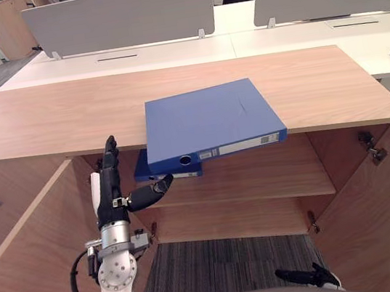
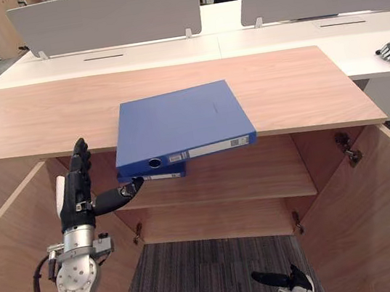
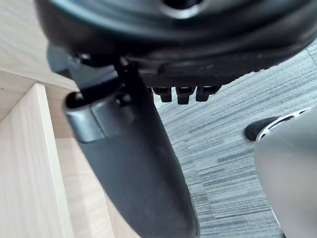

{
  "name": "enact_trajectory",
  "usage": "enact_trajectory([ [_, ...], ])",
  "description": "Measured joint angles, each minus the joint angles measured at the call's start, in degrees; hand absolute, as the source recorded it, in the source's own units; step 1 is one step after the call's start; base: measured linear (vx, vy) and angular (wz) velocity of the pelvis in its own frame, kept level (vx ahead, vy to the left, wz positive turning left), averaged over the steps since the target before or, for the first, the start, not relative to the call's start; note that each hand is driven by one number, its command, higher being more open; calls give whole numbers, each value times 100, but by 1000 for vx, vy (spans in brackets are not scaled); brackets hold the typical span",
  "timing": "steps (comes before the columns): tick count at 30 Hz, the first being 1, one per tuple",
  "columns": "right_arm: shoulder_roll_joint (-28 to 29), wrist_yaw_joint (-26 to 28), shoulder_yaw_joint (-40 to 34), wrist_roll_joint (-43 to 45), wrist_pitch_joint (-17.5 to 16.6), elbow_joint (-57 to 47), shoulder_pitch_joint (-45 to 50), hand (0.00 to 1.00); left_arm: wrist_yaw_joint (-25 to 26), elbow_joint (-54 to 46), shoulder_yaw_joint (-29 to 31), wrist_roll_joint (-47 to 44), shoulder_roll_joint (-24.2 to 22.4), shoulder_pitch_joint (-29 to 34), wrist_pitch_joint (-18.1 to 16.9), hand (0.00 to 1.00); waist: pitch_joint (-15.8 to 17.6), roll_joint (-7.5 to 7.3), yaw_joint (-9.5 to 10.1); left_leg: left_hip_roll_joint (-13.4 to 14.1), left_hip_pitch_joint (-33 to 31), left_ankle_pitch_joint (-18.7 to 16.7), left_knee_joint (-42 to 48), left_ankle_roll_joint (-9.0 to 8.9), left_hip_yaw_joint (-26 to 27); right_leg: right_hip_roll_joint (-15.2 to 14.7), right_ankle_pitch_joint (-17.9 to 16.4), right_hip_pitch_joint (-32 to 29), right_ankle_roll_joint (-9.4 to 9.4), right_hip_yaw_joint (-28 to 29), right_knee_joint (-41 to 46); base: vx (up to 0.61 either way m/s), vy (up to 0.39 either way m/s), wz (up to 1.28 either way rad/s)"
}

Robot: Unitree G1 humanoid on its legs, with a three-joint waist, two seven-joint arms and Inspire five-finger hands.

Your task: Walk over to the cabinet, pick up the folder, carry it to the office cabinet, place the folder inside the office cabinet, then close the office cabinet door

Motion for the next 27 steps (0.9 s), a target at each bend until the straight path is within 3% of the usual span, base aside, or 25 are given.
enact_trajectory([
  [8, -24, 120, 4, -4, 5, 164, -85, 100, -227, -69, -77, 479, 644, -99, 5, 100, 19, -38, -27, -4, 15, -5, 28, -6, -40, 11, 18, 57, -8, 22, -83, 1, -5, 1],
  [14, -89, 143, 3, -3, 5, 384, -182, 100, -256, -1004, -317, 917, 783, -112, -132, 100, 17, -35, -49, -4, 31, -10, 30, -10, 17, 33, 96, 51, -38, 327, -132, -26, 8, -9],
  [27, -277, 143, 6, -2, 5, 608, -74, 100, -176, -1752, -532, 1340, 898, -319, -379, 100, -32, 48, -61, 1, 54, -26, 29, -21, 55, 60, 102, 63, -20, 459, -137, -31, 0, -3],
])
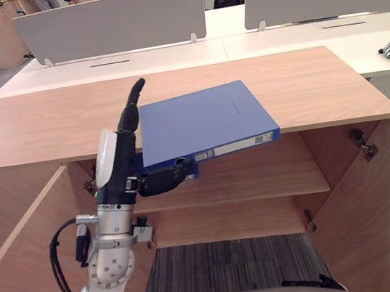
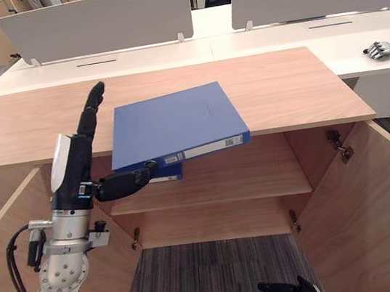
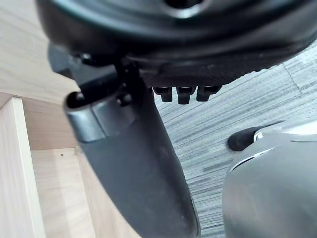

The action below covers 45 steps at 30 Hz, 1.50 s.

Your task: Walk over to the cabinet, pick up the folder, carry it to the office cabinet, place the folder inside the office cabinet, then close the office cabinet door

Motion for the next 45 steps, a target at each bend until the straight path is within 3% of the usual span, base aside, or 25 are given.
enact_trajectory([
  [8, -13, -2, 17, 2, -2, 38, 17, 100, -151, -4, -572, 873, 234, -4, -1, 100, -5, 4, -22, 0, 20, -1, -2, 0, -7, 1, -3, 33, -4, 5, -2, -8, -2, 0],
  [21, -80, -8, 222, 4, -1, 55, 102, 100, -192, 112, -1123, 1814, 133, 35, 10, 100, -27, 8, -145, 2, 26, -2, -3, 0, -2, 6, -3, -16, 2, 16, -15, -13, -3, 0],
  [31, -78, -11, 226, 5, 0, 24, 148, 100, -109, 701, -1107, 2418, 27, 238, 201, 100, -4, -29, -152, -16, 8, -1, -30, 0, -69, -19, -8, -12, -2, -71, -62, 0, 0, 2],
  [45, -86, 10, 394, 10, -1, -3, 139, 100, 215, 714, -1077, 2668, -285, 237, 316, 100, 7, -60, -191, -21, -37, -12, -32, -13, -180, -19, 2, 85, 8, -193, -213, 1, -5, 4],
])
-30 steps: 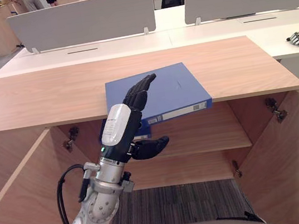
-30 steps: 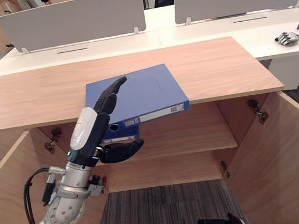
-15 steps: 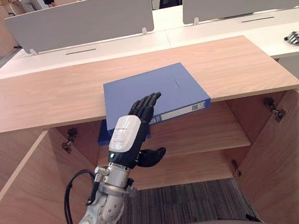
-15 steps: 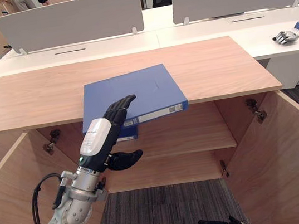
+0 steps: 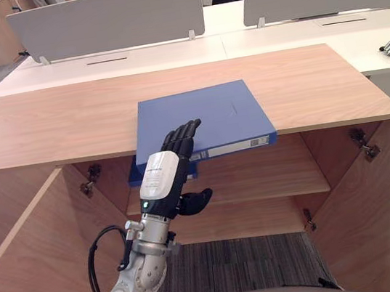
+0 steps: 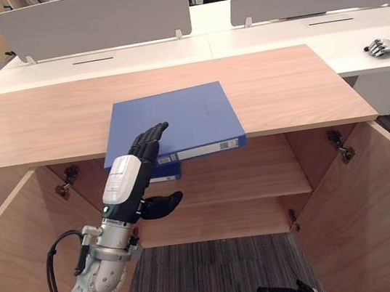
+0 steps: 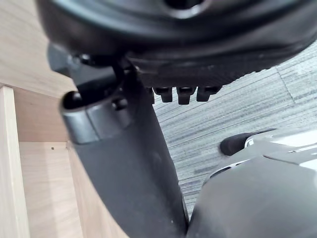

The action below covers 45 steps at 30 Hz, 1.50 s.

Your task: Walk over to the cabinet, pick up the folder, carry it to the office cabinet, place the folder inside the office cabinet, then close the office cabinet door

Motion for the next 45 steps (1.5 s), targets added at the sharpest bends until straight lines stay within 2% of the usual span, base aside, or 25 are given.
enact_trajectory([
  [8, 3, 60, 3, 2, 0, 1, -6, 100, 53, 17, 74, 116, -33, 0, 9, 100, 4, 0, -6, 0, -10, -7, -1, -1, -13, 1, 0, 12, 0, -21, -25, 0, 0, 0],
  [16, 1, 74, -6, 4, -1, 49, -2, 100, 105, -4, 146, 200, -425, 0, 94, 100, -9, 7, -8, 13, -94, -6, 2, -1, 1, 14, 9, -65, 14, 17, -1, 0, 0, 0],
  [28, -20, 88, -8, 2, 3, 50, 20, 100, 166, -7, 345, 307, -382, 1, 239, 100, -47, 52, -4, 17, -110, -5, 0, 0, -5, 20, 7, -120, 7, 16, 40, -11, 0, 0],
  [29, -23, 88, -8, 2, 3, 49, 20, 100, 166, 4, 375, 330, -380, 1, 241, 0, -50, 57, -4, 17, -111, -5, 0, 1, -8, 20, 5, -120, 5, 11, 40, -32, 1, 2],
  [34, -35, 93, -8, 2, 8, 39, 31, 100, 181, 65, 559, 440, -357, 2, 344, 0, -59, 73, -7, 15, -134, -3, -1, 1, -63, 18, -4, -113, -6, -53, 16, -9, -4, 5],
  [45, -46, 143, -7, 5, 53, -14, -8, 100, 660, 23, 847, 889, -300, -425, 210, 0, -57, 67, -71, 13, -157, -5, -3, -1, -91, 22, -7, -92, -9, -90, -43, 2, -1, 1],
])
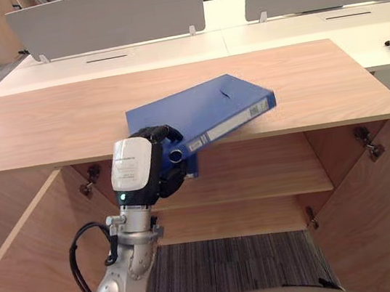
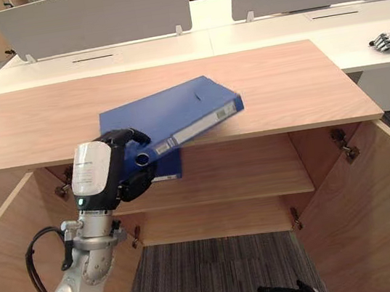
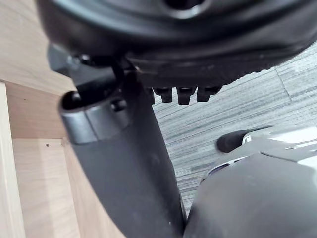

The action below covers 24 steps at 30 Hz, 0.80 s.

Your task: Walk over to the cabinet, pick up the folder, carry it to the office cabinet, place the folder inside the office cabinet, then close the office cabinet door

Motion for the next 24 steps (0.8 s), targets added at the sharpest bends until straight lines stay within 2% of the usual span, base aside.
enact_trajectory([
  [8, 40, 38, 9, 12, 5, -63, -4, 100, 2, -4, 76, -21, -32, 29, 24, 0, 31, -75, -25, -3, -26, -1, 1, -1, -1, -6, 8, -8, 13, 2, -27, 0, 0, 0],
  [12, 46, 36, 10, 47, 0, -62, -4, 100, 3, -109, 80, -190, -248, 32, 33, 0, 26, -72, -31, -2, -65, 0, 4, -1, 4, -4, 16, -39, 24, 11, -29, 0, 0, 0],
  [18, 69, -51, 186, 268, -96, -145, 4, 100, 44, -512, 73, -962, -570, 143, 15, 0, 14, -104, -26, 16, -89, 0, 30, -1, 53, 14, 24, -86, 17, 73, 9, -3, 3, -4],
  [24, 251, -142, 285, 623, -239, -902, 159, 100, 316, -759, 130, -1880, -968, 216, 8, 0, 14, -120, -29, 22, -121, 0, 22, 0, 124, 18, 44, -153, 21, 150, 49, -37, 11, -6],
])
